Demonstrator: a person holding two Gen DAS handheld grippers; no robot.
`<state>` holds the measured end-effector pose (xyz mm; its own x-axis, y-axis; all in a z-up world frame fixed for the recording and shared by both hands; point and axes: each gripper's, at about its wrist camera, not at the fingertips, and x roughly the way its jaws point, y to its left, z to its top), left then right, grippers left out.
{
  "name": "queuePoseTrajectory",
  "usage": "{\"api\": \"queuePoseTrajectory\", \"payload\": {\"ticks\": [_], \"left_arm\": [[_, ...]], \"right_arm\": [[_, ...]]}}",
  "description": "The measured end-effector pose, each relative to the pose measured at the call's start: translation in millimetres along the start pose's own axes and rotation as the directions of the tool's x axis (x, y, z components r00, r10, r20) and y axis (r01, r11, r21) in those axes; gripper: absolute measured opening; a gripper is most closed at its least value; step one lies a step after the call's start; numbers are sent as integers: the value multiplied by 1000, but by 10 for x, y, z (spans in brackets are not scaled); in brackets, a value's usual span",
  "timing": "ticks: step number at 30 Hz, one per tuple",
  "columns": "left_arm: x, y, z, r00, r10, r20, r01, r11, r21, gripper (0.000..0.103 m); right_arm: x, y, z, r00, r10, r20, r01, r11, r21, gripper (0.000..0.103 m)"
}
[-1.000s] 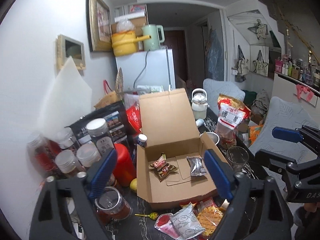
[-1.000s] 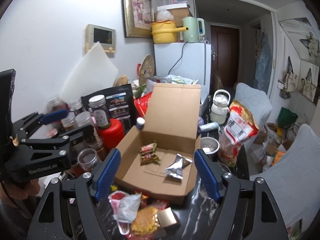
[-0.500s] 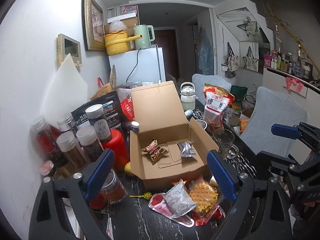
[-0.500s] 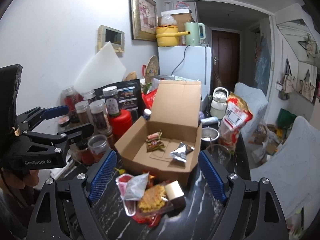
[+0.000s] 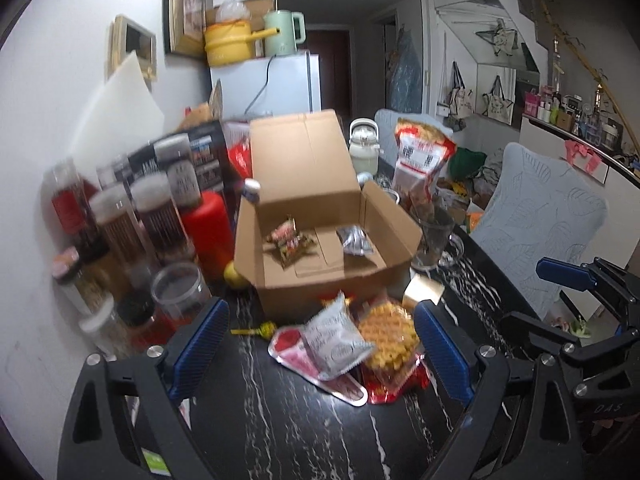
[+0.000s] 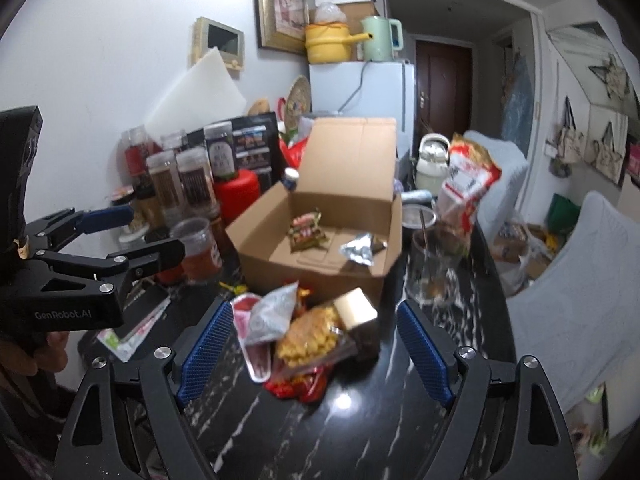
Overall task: Organize snacks
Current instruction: 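Withdraw both grippers from the box back toward the remaining snacks, then grasp the white bread packet with the left gripper while the right gripper grasps the tan paper box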
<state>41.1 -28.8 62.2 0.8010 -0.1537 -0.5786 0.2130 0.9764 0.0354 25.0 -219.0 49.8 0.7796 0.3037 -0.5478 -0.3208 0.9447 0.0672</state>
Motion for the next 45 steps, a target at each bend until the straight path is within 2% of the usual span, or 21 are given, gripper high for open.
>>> {"api": "queuePoseTrajectory", "payload": {"ticks": [7, 13, 18, 24, 31, 36, 41, 45], "left_arm": [[225, -29, -220, 998, 0, -66, -1, 1000, -6, 95], [471, -14, -419, 992, -37, -119, 31, 998, -51, 95], [690, -11, -540, 986, -16, -165, 6, 998, -59, 95], [903, 51, -628, 976, -39, -214, 16, 994, -110, 95], [1104, 75, -577, 972, -43, -230, 11, 990, -140, 95], [1320, 77, -512, 966, -65, -252, 24, 986, -165, 95], [1561, 55, -500, 956, -3, -294, -44, 988, -151, 95], [1724, 54, -480, 948, -2, -318, -55, 984, -168, 95]], "right_arm": [[132, -62, -261, 998, -1, -60, 3, 999, 44, 85], [246, -102, -438, 996, -4, -90, 9, 998, 61, 85], [398, -153, -565, 991, 6, -131, 5, 996, 85, 85], [619, -246, -687, 986, -1, -169, 23, 992, 126, 85], [831, -390, -711, 981, -19, -194, 50, 987, 154, 85], [902, -422, -652, 984, -29, -175, 50, 992, 118, 85], [1007, -485, -543, 988, -13, -152, 31, 993, 115, 85], [1128, -535, -451, 990, -8, -137, 22, 994, 106, 85]]}}
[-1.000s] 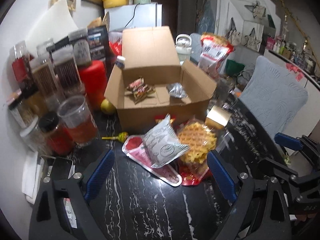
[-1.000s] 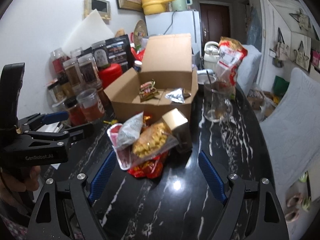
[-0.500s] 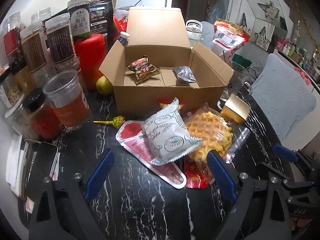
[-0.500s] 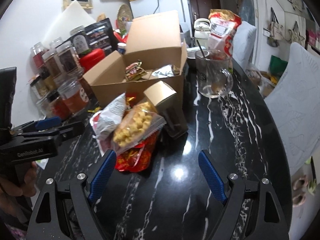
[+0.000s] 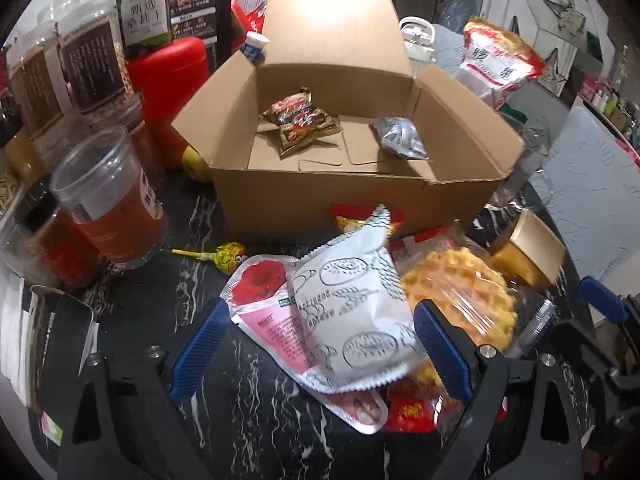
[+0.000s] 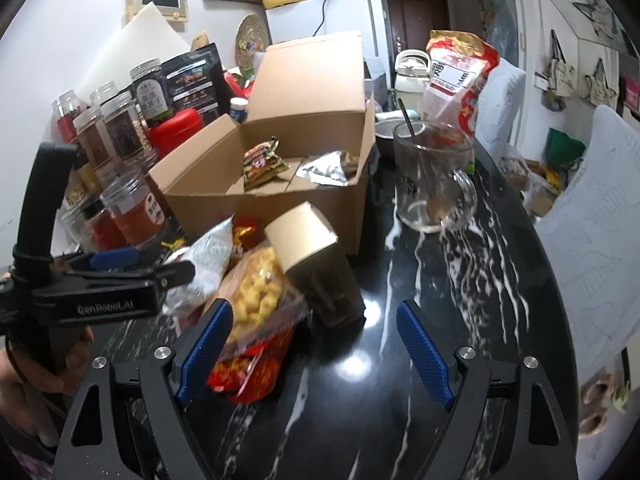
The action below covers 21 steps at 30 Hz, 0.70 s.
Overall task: Organize snacks
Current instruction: 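Grasp the white bread packet with the left gripper while the right gripper grasps the tan paper box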
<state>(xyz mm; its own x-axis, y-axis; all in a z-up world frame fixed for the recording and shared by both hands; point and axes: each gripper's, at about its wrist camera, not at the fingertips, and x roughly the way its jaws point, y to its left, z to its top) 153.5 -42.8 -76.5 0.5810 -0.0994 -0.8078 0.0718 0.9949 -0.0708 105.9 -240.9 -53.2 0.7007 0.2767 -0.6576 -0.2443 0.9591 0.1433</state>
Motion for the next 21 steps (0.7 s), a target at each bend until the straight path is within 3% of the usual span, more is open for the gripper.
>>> {"api": "queuePoseTrajectory", "payload": {"ticks": [9, 11, 13, 15, 20, 21], "left_arm": [[333, 23, 19, 992, -76, -96, 71, 996, -59, 94], [354, 41, 13, 991, -97, -92, 91, 994, -67, 87], [374, 54, -3, 987, -126, -97, 119, 990, -76, 64], [389, 35, -6, 990, -104, -95, 100, 994, -48, 60], [304, 96, -14, 991, -104, -82, 100, 993, -56, 57], [278, 118, -24, 991, -107, -82, 102, 993, -63, 57]], "right_arm": [[288, -60, 177, 998, 55, -8, -55, 998, -7, 85], [355, -67, 194, 998, 65, -20, -65, 998, -9, 85], [416, -73, 206, 997, 72, -28, -73, 997, -9, 85], [481, -85, 224, 996, 81, -38, -81, 997, -1, 84], [562, -197, 246, 990, 129, -58, -123, 988, 89, 52], [549, -218, 247, 991, 126, -54, -120, 988, 100, 52]]}}
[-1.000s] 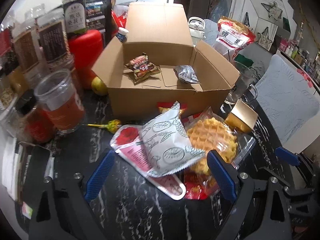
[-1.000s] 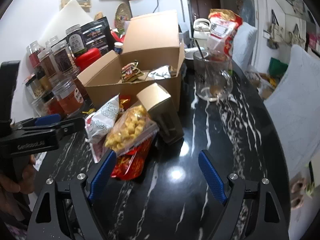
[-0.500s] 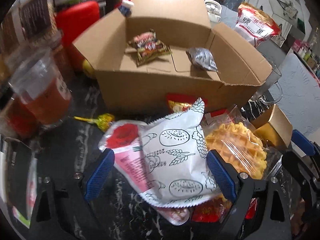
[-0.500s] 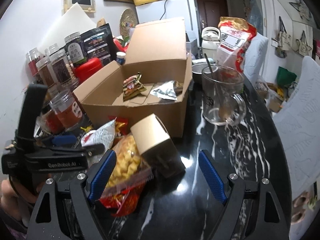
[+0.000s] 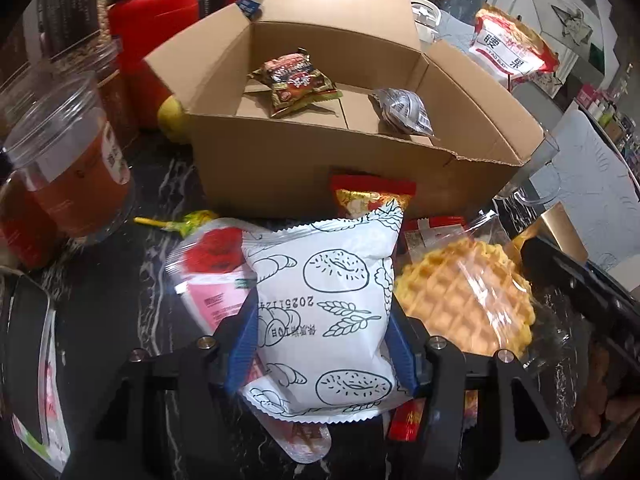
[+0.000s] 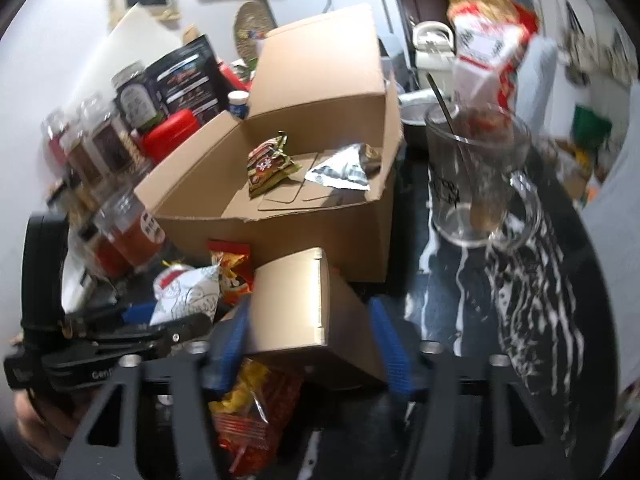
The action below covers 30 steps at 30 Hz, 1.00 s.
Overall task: Organize snacks
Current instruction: 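Grasp the white bread packet with the left gripper while the right gripper grasps the tan paper box, then lift the white bread packet and the tan paper box off the table with both grippers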
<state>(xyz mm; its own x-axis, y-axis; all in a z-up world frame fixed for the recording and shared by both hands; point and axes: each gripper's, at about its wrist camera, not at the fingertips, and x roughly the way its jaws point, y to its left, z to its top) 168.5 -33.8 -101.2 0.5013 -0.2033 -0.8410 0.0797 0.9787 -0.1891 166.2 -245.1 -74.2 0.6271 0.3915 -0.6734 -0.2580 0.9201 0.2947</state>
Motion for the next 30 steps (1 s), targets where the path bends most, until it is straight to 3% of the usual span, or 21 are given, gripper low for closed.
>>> {"api": "queuePoseTrajectory", "payload": {"ticks": [5, 15, 17, 20, 21, 23, 26, 30], "left_arm": [[-193, 43, -103, 1000, -1, 23, 1, 1000, 2, 57], [-389, -10, -380, 999, -23, 37, 22, 999, 45, 51], [-337, -37, -373, 999, 3, 43, -5, 998, 55, 51], [-233, -55, -380, 999, 36, 25, -37, 998, 52, 60], [-181, -56, -376, 999, 44, 2, -44, 998, 48, 67], [-34, -44, -383, 996, 64, -67, -62, 998, 33, 69], [-12, -97, -413, 993, 113, -26, -111, 992, 65, 73], [-42, -73, -446, 995, 95, 28, -97, 994, 49, 73]], "right_arm": [[-162, -26, -36, 999, -38, 21, 38, 999, -2, 42], [-481, -21, -329, 998, -57, 28, 56, 998, 20, 41], [-545, -18, -402, 997, -67, 32, 66, 998, 25, 40], [-622, -15, -478, 996, -80, 38, 79, 996, 31, 40], [-644, -13, -501, 996, -84, 39, 82, 996, 32, 40], [-666, -7, -532, 995, -87, 41, 85, 996, 33, 41], [-684, 16, -567, 995, -93, 47, 92, 995, 21, 41], [-663, 50, -593, 991, -118, 62, 118, 993, -1, 41]]}}
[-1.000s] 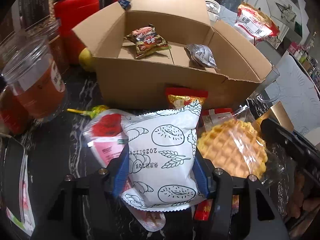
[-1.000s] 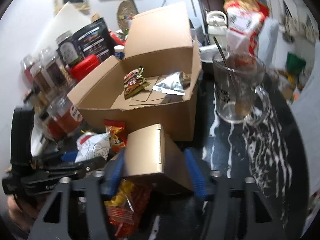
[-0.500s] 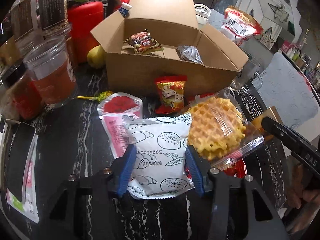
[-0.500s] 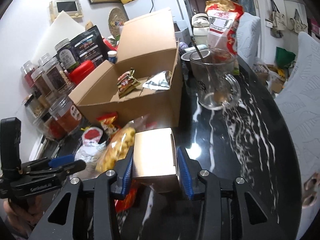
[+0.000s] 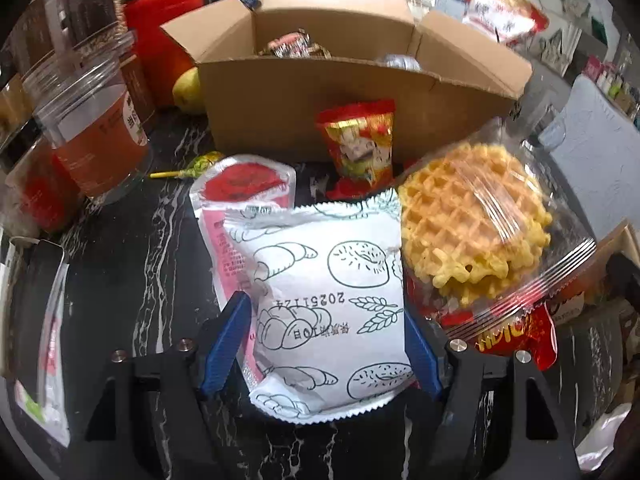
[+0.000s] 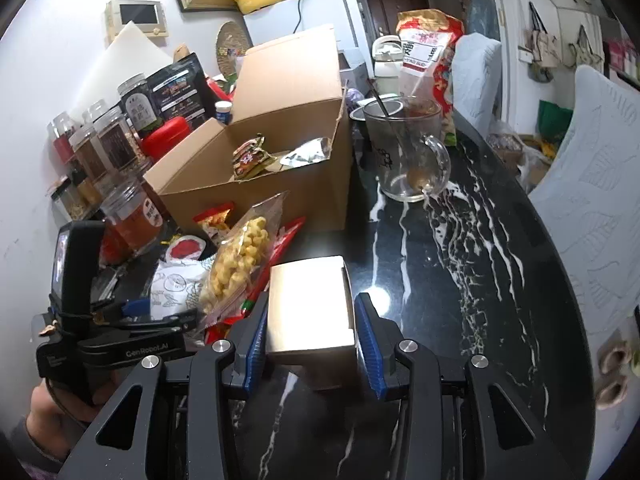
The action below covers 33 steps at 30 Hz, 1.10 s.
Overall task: Organize snacks
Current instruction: 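Lift the white bread packet and the tan paper box off the table with both grippers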
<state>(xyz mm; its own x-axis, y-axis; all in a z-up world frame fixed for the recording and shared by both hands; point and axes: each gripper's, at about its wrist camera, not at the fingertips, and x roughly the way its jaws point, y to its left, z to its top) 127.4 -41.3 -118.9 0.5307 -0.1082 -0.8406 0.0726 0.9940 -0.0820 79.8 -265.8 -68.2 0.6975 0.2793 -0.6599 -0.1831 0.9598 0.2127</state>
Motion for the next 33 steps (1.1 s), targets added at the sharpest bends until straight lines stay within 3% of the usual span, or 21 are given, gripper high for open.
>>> {"api": "queuePoseTrajectory", "payload": {"ticks": [2, 4, 7, 21, 33], "left_arm": [[-13, 19, -39, 1000, 7, 17, -6, 1000, -2, 73], [-36, 15, -63, 999, 35, 28, -35, 999, 6, 63], [-20, 18, -56, 998, 52, 32, -52, 998, 21, 61], [-88, 120, -92, 1000, -15, 23, 16, 999, -32, 59], [-306, 195, -161, 997, -64, 33, 65, 996, -53, 58]], "right_arm": [[27, 19, -14, 1000, -12, -3, 12, 1000, -12, 41], [63, 29, -40, 1000, -14, -11, 14, 1000, -15, 41], [129, 25, -75, 999, -25, -20, 25, 1000, -14, 41], [352, -114, -251, 997, 10, -78, -5, 998, 59, 41], [108, 4, -221, 999, -17, -29, 18, 999, 28, 40]]}}
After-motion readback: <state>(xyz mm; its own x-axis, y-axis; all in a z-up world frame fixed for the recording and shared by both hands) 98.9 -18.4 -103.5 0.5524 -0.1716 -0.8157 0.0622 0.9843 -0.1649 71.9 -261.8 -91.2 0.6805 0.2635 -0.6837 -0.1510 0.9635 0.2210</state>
